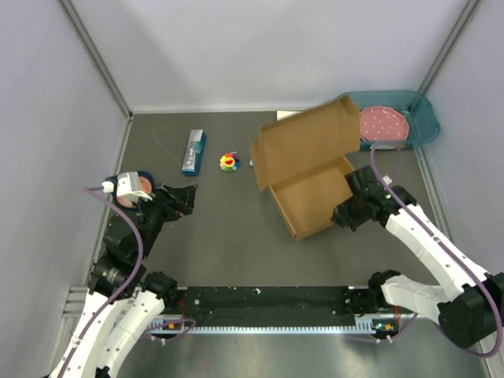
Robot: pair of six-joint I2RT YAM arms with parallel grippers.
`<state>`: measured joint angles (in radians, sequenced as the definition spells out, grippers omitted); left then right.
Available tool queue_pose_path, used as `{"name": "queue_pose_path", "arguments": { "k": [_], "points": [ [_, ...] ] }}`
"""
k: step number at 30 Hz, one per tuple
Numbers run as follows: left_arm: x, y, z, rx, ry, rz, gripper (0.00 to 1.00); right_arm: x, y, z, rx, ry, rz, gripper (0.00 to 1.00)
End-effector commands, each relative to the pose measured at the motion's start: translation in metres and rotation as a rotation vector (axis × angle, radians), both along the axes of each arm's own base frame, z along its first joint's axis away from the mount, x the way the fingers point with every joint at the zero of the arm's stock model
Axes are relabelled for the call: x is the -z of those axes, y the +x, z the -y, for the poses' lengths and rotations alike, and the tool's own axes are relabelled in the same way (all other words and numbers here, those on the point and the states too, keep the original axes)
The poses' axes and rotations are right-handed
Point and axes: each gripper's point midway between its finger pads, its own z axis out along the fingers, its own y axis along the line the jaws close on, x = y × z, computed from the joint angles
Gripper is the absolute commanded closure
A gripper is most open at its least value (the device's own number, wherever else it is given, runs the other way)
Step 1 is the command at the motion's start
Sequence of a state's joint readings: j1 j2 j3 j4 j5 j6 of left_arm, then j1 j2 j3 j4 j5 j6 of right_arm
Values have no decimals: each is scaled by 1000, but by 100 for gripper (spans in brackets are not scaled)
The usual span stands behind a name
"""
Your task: Fold the paper box
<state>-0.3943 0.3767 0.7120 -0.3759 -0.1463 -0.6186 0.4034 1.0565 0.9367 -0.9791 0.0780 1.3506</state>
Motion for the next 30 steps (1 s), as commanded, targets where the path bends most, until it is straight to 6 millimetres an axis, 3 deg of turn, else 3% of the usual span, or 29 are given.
{"name": "queue_pose_path", "arguments": {
  "k": [1, 9, 16, 17, 21, 26, 30],
  "points": [
    [4, 0, 13, 56, -43, -8, 12, 14, -4, -13, 241, 98, -15, 100],
    [34, 3, 32, 137, -74, -71, 16, 50, -15, -26, 346, 74, -101, 100],
    [50, 6, 44, 199, -46, -101, 16, 72, -23, -72, 309, 82, -119, 100],
    [51, 6, 44, 199, -34, -102, 16, 72, -25, -76, 279, 73, -122, 83],
    [55, 9, 40, 180, -7, -100, 15, 59, -20, -81, 165, 21, -40, 54],
    [61, 16, 37, 157, 33, -116, 13, 43, -20, -74, -32, -77, 42, 38],
    [64, 25, 25, 81, 70, -132, 11, 16, -21, -80, -232, -126, 132, 36]
  ]
}}
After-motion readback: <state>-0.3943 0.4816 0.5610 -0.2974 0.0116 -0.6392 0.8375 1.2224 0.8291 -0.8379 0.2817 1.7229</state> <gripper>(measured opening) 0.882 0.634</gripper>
